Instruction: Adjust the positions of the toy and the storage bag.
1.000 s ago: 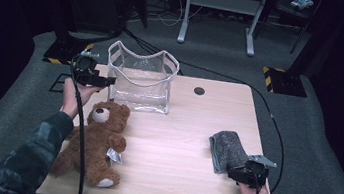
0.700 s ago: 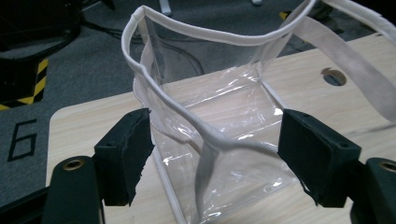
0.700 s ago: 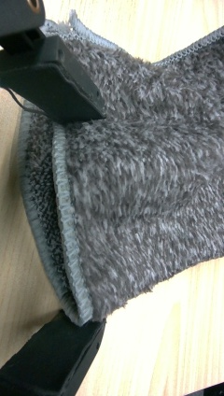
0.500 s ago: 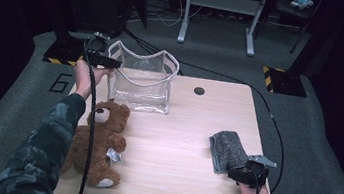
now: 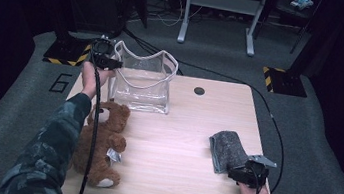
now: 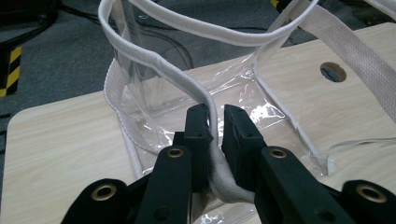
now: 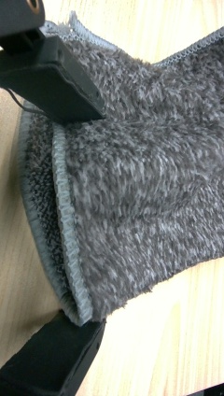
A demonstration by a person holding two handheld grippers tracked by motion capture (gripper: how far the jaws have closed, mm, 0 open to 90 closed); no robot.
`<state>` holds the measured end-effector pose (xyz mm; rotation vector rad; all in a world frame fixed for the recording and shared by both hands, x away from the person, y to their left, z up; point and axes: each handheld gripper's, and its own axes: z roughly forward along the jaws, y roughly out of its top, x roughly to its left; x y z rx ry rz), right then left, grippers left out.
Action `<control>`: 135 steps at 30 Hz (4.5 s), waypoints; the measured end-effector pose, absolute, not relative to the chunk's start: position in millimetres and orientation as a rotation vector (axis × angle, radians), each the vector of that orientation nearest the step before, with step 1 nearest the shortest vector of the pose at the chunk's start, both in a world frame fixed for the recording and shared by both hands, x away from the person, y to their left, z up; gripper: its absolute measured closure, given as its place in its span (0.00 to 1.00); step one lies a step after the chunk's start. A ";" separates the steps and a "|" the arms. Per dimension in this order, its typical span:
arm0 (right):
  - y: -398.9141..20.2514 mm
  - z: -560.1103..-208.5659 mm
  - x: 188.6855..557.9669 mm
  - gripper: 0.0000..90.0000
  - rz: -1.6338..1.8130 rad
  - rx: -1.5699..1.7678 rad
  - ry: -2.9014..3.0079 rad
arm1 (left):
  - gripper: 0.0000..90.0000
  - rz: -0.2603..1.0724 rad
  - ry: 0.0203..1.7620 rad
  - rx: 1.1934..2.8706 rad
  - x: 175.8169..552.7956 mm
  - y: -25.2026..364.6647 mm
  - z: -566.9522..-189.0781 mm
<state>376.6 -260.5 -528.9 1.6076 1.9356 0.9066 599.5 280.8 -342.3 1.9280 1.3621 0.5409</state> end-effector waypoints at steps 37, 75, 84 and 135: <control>-260.2 -529.0 376.6 0.03 0.902 1.604 1.938 | 0.89 0.488 1.148 1.981 607.9 212.2 -345.5; -237.5 -429.6 413.2 0.04 1.042 1.433 2.015 | 0.83 0.322 1.002 1.968 560.7 199.8 -347.7; -201.1 -396.7 468.1 0.06 1.090 1.378 2.098 | 0.41 0.337 1.084 1.929 562.8 210.4 -342.3; -110.9 -348.4 583.9 0.95 1.086 1.454 2.265 | 0.94 0.283 1.107 1.927 569.2 224.5 -340.8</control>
